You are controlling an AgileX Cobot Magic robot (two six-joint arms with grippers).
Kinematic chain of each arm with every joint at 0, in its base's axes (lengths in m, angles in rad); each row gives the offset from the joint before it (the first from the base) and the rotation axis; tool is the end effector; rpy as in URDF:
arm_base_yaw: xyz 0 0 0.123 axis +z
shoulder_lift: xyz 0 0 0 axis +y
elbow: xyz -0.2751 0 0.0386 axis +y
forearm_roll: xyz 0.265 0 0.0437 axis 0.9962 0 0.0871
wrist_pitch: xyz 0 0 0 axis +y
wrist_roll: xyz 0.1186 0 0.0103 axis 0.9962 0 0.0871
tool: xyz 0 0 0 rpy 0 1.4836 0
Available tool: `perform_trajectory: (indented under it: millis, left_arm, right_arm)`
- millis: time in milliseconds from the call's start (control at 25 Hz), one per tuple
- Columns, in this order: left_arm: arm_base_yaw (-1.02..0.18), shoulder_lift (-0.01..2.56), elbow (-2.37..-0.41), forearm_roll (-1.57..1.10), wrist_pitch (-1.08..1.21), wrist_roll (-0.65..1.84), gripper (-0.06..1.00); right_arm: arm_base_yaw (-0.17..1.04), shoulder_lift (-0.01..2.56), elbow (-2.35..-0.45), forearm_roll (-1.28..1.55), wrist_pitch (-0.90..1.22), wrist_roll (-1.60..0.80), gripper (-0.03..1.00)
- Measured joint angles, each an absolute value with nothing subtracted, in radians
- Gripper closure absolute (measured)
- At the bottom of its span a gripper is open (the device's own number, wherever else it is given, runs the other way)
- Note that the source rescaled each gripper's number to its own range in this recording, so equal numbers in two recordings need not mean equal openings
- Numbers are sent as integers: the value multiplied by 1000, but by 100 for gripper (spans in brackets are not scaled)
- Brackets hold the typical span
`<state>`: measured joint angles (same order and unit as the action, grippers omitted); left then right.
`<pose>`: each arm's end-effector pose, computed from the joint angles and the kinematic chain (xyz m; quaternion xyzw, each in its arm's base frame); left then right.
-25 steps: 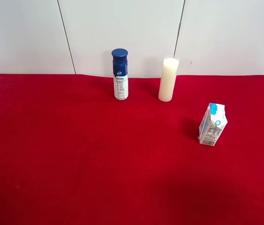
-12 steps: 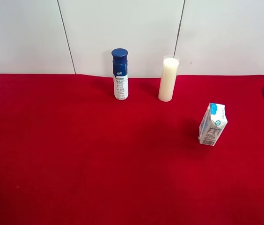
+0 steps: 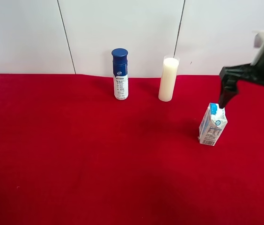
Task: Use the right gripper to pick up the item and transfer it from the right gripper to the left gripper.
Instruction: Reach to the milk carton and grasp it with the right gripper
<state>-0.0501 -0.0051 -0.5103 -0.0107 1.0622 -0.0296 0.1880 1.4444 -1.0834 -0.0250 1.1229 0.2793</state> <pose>0.0403 -0.0031 0.2760 0.0090 0.8495 -0.0264 0.5268 0.2830 0.0511 0.2308 0.0410 0.9953 0.0088 0.0873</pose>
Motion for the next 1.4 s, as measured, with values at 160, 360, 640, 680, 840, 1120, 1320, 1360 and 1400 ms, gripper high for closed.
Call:
perform_trajectory:
  millis: [160, 360, 640, 680, 840, 1120, 1320, 1360, 1400]
  left_arm:
    - [-50, -5, -510, -11, 1062, -30, -6]
    - [-50, -5, -510, -11, 1062, -30, -6]
    - [-50, -5, -510, -11, 1062, -30, -6]
    - [-50, -5, -510, -11, 1062, -30, -6]
    - [-50, -5, -510, -11, 1062, -30, -6]
    - [-50, -5, -510, -11, 1062, -30, -6]
    - [-50, -5, -510, -11, 1062, -30, -6]
    - [-50, -5, -510, -11, 1062, -30, -6]
    - [-50, -5, -510, -11, 1062, -30, -6]
  right_arm:
    - [188, 1524, -1083, -44, 1054, 303, -3]
    - [188, 1608, -1083, -49, 965, 311, -3]
    - [188, 1713, -1083, -49, 869, 315, -3]
    - [188, 1725, -1083, -49, 856, 315, -3]
    - [188, 1763, -1083, -49, 816, 315, -3]
    - [188, 1792, -1083, -20, 796, 316, 17]
    - [188, 1793, -1083, -12, 795, 316, 60]
    - [188, 1793, -1083, -12, 795, 316, 70]
    - [188, 1793, -1083, -12, 794, 316, 83]
